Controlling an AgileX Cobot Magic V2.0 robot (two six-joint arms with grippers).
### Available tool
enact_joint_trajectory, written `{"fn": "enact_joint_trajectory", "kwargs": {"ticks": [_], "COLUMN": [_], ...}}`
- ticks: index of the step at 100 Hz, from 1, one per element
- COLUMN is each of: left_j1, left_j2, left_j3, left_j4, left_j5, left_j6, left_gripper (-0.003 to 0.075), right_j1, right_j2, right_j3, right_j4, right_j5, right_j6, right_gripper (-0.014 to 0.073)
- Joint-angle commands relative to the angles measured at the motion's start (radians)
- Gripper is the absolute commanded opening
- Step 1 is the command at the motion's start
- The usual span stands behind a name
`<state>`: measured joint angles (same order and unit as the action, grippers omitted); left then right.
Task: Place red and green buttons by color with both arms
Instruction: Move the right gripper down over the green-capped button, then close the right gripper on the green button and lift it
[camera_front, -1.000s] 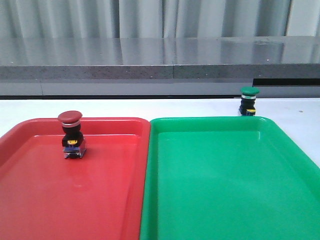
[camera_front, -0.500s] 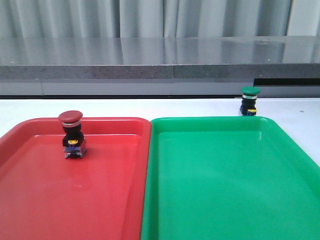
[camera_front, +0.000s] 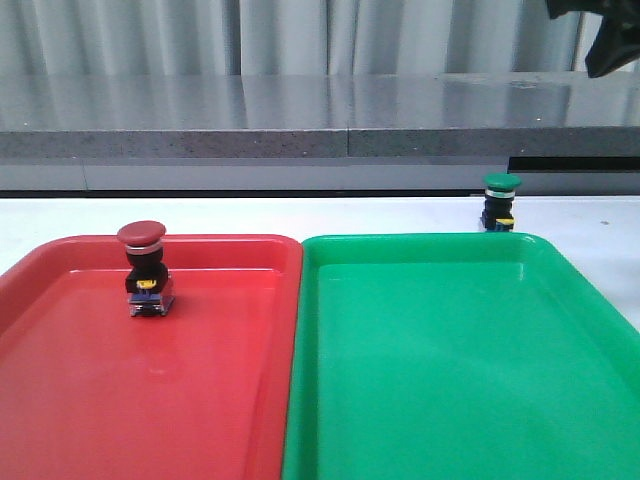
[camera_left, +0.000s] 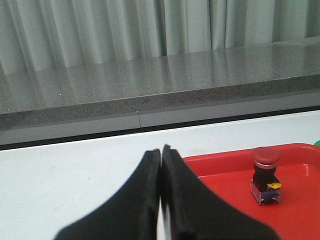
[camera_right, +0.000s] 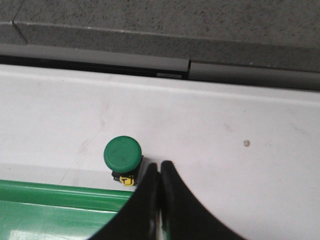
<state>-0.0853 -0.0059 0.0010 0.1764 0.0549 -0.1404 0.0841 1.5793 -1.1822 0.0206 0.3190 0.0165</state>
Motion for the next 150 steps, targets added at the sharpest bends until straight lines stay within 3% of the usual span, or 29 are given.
{"fn": "enact_joint_trajectory", "kwargs": {"ticks": [1, 10, 22, 31, 77, 124, 133, 150], "left_j1": [0.002, 0.002, 0.002, 0.002, 0.002, 0.002, 0.002, 0.002], "left_j2": [-0.032, -0.032, -0.032, -0.032, -0.032, -0.032, -0.032, -0.032], "left_j3": [0.026, 0.026, 0.026, 0.026, 0.026, 0.026, 0.026, 0.026], "left_j4": [-0.008, -0.008, -0.008, -0.008, -0.008, -0.008, -0.008, -0.008], "left_j5": [-0.082, -0.082, -0.082, -0.082, -0.082, -0.082, -0.082, -0.082], "left_j6": [-0.002, -0.002, -0.002, -0.002, -0.002, -0.002, -0.002, -0.002], "left_gripper": [-0.0019, -0.0019, -0.0019, -0.0019, -0.0019, -0.0019, -0.0019, -0.0019], "right_j1": [0.016, 0.031, 0.049, 0.051, 0.063, 0.063, 0.063, 0.063], "right_j2": [-0.01, 0.012, 0.036, 0.057, 0.257, 0.38, 0.38, 0.38], "right_j3": [-0.043, -0.044, -0.044, -0.046, -0.184, -0.204, -0.204, -0.204], "right_j4": [-0.007, -0.007, -0.007, -0.007, -0.007, 0.003, 0.008, 0.008], "right_j5": [-0.063, -0.079, -0.132, -0.166, -0.133, -0.137, -0.137, -0.137], "right_j6": [-0.025, -0.025, -0.025, -0.025, -0.025, -0.024, -0.024, -0.024], "right_gripper": [0.0052, 0.0227, 0.0542, 0.0668, 0.0644, 0.0639, 0.0563, 0.0309]}}
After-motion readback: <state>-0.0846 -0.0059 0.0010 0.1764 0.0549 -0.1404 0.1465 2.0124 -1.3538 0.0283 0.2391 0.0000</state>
